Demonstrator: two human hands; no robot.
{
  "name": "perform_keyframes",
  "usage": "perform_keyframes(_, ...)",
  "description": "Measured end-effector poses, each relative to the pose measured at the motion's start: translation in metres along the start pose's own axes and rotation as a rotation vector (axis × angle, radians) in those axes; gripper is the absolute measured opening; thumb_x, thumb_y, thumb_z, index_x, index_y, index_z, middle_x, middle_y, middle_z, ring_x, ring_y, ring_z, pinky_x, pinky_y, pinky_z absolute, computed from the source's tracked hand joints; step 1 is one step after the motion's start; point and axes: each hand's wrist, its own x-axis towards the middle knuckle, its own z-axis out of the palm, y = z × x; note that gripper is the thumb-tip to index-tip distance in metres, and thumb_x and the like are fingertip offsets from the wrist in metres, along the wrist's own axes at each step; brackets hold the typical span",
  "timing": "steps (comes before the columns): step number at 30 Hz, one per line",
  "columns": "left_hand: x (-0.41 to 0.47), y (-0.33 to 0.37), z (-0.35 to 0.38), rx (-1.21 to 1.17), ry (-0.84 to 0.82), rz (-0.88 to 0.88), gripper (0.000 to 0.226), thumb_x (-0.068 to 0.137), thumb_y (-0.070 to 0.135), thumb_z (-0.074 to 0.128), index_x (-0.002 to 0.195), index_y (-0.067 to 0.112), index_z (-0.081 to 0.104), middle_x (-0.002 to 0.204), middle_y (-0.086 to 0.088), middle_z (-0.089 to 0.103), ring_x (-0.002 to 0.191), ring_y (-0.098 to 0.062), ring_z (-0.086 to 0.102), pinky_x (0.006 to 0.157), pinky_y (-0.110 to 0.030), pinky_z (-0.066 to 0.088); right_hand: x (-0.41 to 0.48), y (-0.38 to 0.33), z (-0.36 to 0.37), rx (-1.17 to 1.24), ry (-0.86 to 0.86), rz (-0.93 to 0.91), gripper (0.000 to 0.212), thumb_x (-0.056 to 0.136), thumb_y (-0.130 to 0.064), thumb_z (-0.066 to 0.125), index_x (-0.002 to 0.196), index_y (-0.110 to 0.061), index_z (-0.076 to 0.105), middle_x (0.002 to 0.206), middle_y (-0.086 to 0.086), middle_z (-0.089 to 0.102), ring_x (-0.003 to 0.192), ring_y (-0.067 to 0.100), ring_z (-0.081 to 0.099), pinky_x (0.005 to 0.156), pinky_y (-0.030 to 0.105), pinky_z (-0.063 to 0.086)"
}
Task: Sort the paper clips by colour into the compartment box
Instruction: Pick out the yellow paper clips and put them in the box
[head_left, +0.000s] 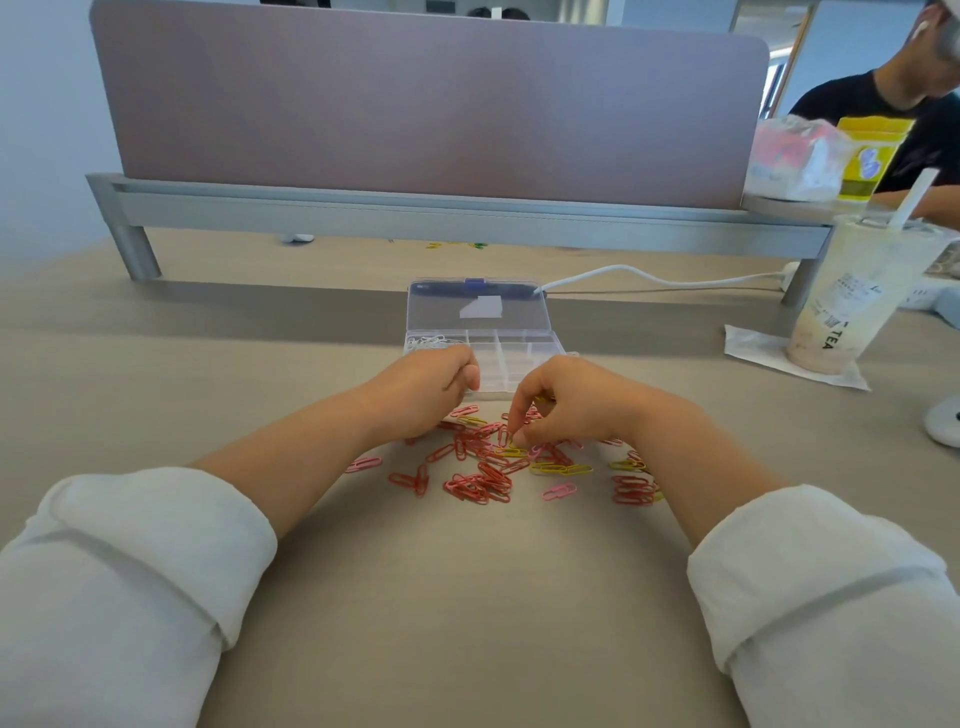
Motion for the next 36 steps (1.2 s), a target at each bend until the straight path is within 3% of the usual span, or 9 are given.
perform_keyframes(2, 0.000, -0.001, 0.000, -0.051, -0.014, 0.006, 0.024, 0.099, 0.016, 0.026, 0.088, 0.023, 0.046, 0.070, 0.005, 0.052, 0.056, -0.011, 0.046, 0.042, -0.022, 0.043, 0.000, 0.000, 0.001, -0.008, 0.000, -0.009, 0.009, 0.076, -0.018, 0.074, 0.075, -0.023, 0.067, 0.039, -0.012, 0.048, 0.031, 0.001, 0.042, 0.050, 0.022, 0.041)
perform_keyframes(5, 0.001, -0.003, 0.000, -0.053, -0.015, 0.013, 0.028, 0.098, 0.010, 0.026, 0.100, 0.020, 0.052, 0.079, 0.010, 0.056, 0.062, -0.010, 0.048, 0.058, -0.030, 0.048, 0.000, -0.001, 0.002, -0.026, -0.003, -0.017, 0.006, 0.078, -0.018, 0.073, 0.082, -0.019, 0.068, 0.051, -0.009, 0.043, 0.039, 0.004, 0.042, 0.050, 0.023, 0.042)
perform_keyframes(8, 0.001, -0.002, -0.001, 0.012, -0.026, 0.015, 0.030, 0.098, 0.011, 0.027, 0.103, 0.019, 0.056, 0.078, 0.007, 0.052, 0.064, -0.007, 0.045, 0.057, -0.023, 0.041, 0.000, -0.001, 0.002, -0.026, -0.010, -0.019, 0.009, 0.078, -0.018, 0.073, 0.086, -0.018, 0.069, 0.055, -0.008, 0.042, 0.047, 0.010, 0.043, 0.052, 0.025, 0.044)
perform_keyframes(16, 0.000, -0.004, -0.005, 0.459, -0.017, 0.142, 0.017, 0.089, 0.038, 0.055, 0.100, 0.030, 0.064, 0.074, 0.014, 0.044, 0.076, -0.009, 0.041, 0.067, -0.023, 0.034, 0.002, -0.004, 0.004, -0.205, -0.073, 0.038, 0.006, 0.092, -0.023, 0.054, 0.088, -0.019, 0.053, 0.075, -0.010, 0.048, 0.075, 0.014, 0.047, 0.062, 0.023, 0.037)
perform_keyframes(22, 0.003, -0.004, -0.003, 0.448, -0.066, 0.129, 0.021, 0.088, 0.038, 0.057, 0.104, 0.026, 0.063, 0.080, 0.010, 0.043, 0.078, -0.010, 0.040, 0.069, -0.022, 0.033, 0.001, -0.007, 0.003, -0.053, -0.025, 0.055, 0.022, 0.099, -0.022, 0.035, 0.078, -0.023, 0.036, 0.073, -0.001, 0.047, 0.058, 0.018, 0.044, 0.052, 0.027, 0.039)
perform_keyframes(26, 0.002, -0.003, -0.001, 0.460, -0.122, 0.092, 0.021, 0.092, 0.035, 0.051, 0.107, 0.022, 0.058, 0.087, 0.004, 0.051, 0.080, -0.011, 0.041, 0.070, -0.023, 0.033, 0.001, -0.007, 0.003, 0.094, -0.007, 0.041, 0.015, 0.096, -0.009, 0.031, 0.099, -0.018, 0.043, 0.068, 0.001, 0.052, 0.058, 0.019, 0.045, 0.053, 0.033, 0.044)
perform_keyframes(30, 0.001, -0.003, 0.001, 0.482, -0.141, 0.071, 0.024, 0.097, 0.033, 0.039, 0.107, 0.017, 0.054, 0.106, -0.003, 0.061, 0.093, -0.021, 0.053, 0.073, -0.026, 0.035, 0.001, -0.008, 0.003, 0.144, 0.027, 0.056, 0.034, 0.090, 0.003, 0.030, 0.080, -0.022, 0.051, 0.070, 0.001, 0.056, 0.054, 0.017, 0.045, 0.054, 0.035, 0.044)
perform_keyframes(33, 0.000, -0.003, 0.001, 0.474, -0.130, 0.067, 0.024, 0.099, 0.030, 0.032, 0.104, 0.014, 0.049, 0.099, -0.006, 0.059, 0.083, -0.021, 0.047, 0.071, -0.028, 0.034, 0.000, -0.010, 0.001, 0.134, 0.040, 0.068, 0.035, 0.084, 0.005, 0.032, 0.068, -0.019, 0.052, 0.068, 0.006, 0.051, 0.057, 0.023, 0.045, 0.055, 0.038, 0.045)
perform_keyframes(36, -0.002, -0.003, 0.001, 0.412, -0.116, 0.052, 0.016, 0.100, 0.026, 0.028, 0.094, 0.015, 0.038, 0.085, -0.003, 0.048, 0.075, -0.022, 0.041, 0.067, -0.030, 0.030, -0.002, -0.013, -0.001, 0.070, 0.010, 0.042, 0.027, 0.085, -0.006, 0.045, 0.064, -0.019, 0.057, 0.075, 0.013, 0.061, 0.070, 0.030, 0.054, 0.072, 0.044, 0.051)
